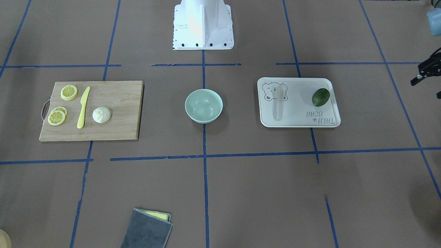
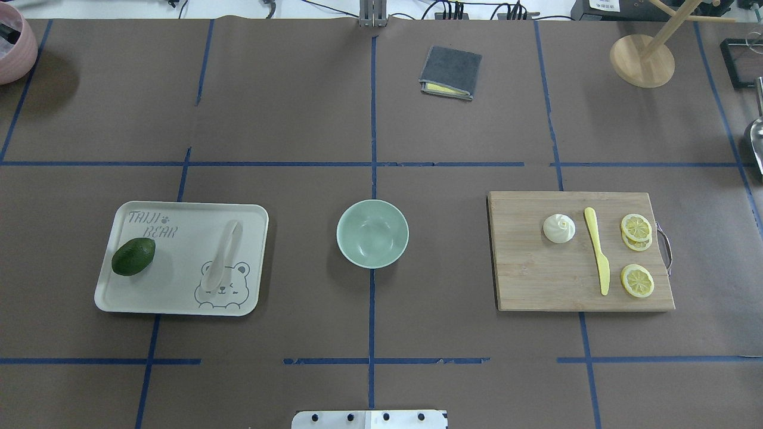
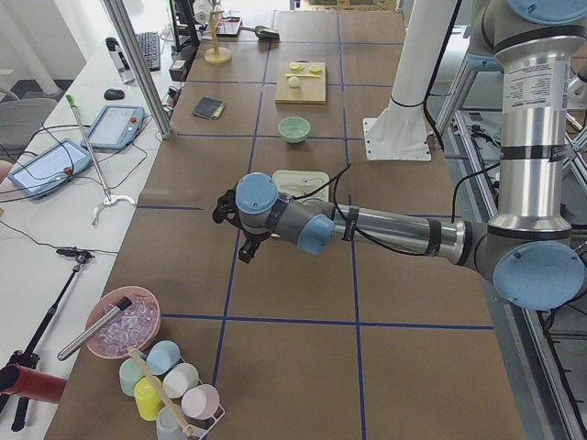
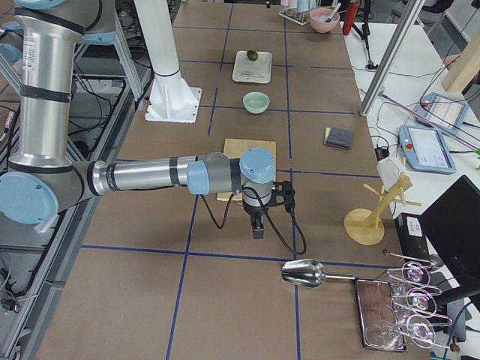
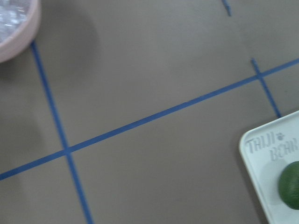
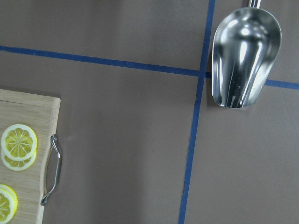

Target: Put spoon and bun in bowl

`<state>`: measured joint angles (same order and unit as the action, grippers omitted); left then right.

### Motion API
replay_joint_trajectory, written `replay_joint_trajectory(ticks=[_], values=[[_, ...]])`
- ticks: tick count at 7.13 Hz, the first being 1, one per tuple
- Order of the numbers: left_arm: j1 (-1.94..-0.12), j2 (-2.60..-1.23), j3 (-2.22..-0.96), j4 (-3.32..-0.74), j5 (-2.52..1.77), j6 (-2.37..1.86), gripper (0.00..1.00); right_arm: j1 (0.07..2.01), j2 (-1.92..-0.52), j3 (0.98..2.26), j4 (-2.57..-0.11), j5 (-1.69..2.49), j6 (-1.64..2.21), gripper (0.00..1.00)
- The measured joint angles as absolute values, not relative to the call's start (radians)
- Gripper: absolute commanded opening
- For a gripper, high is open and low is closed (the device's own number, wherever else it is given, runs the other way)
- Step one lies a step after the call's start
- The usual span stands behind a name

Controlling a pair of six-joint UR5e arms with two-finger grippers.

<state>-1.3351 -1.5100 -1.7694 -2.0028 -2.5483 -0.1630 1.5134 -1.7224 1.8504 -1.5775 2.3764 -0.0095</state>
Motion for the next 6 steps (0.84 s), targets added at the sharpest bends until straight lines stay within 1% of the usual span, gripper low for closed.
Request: replay_joint_trajectory(ticks=[2,3,4,5,6], values=[[-1.087,-1.537,-1.8,-2.245,-2.41,-0.577,1.0,1.493,-1.722,1.851,-1.543,2.376,-0.006,1.0],[-0.966,-1.567,-1.816,-2.291,-2.298,-0.727,1.0,1.481,-1.722,1.851,-1.531,2.374,-0.005,1.0],[-0.871,-1.595,-1.818,-2.303,-2.228,-0.811,1.0,1.473,-1.721,1.85,-1.523,2.372,-0.004,1.0],[-0.802,-1.622,-1.817,-2.283,-2.182,-0.849,0.96,1.471,-1.721,1.847,-1.521,2.373,-0.002,1.0],[-0.752,-1.669,-1.817,-2.211,-2.124,-0.87,0.96,1.47,-1.722,1.841,-1.52,2.376,-0.002,1.0]])
